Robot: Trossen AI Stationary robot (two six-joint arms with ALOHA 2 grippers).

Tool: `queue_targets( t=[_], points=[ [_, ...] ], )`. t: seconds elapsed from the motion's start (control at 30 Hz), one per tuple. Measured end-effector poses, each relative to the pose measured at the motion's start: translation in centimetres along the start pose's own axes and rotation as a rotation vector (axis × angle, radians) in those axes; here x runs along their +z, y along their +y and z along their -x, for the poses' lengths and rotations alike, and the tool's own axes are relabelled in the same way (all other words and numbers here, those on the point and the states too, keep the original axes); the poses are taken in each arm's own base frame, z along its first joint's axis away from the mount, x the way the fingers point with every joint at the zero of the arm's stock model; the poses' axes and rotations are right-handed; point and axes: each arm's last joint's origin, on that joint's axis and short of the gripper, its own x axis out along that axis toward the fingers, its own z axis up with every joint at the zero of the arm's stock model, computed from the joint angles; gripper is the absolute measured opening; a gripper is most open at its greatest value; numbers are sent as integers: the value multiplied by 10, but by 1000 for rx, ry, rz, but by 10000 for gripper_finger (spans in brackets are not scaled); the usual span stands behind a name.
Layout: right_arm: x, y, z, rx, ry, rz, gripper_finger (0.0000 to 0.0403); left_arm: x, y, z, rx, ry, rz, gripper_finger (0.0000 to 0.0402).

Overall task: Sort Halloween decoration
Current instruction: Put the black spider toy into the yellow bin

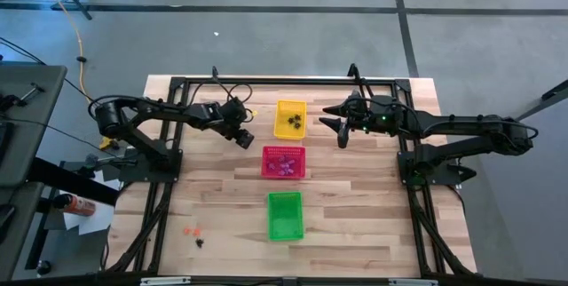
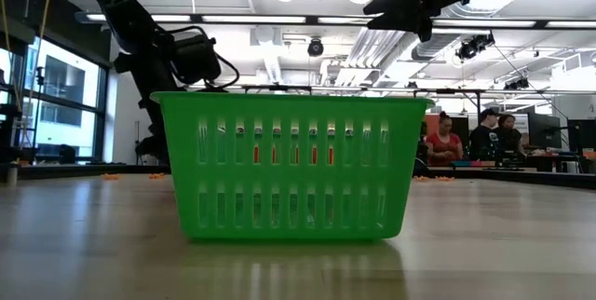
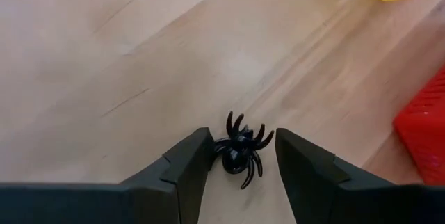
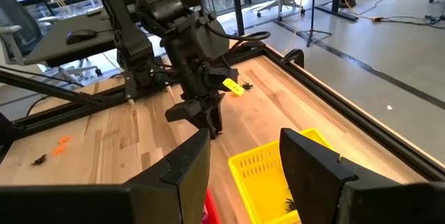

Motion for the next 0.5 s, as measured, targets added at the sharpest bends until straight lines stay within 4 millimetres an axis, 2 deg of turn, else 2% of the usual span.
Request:
queue_targets(
  t=[0.27,0.5],
  points=[
    [0,0,0,0,1,1,169,0,1,-1,38,-13,-43,153],
    [0,0,0,-1,1,1,169,0,2,-1,71,-29,-65,85]
  ],
)
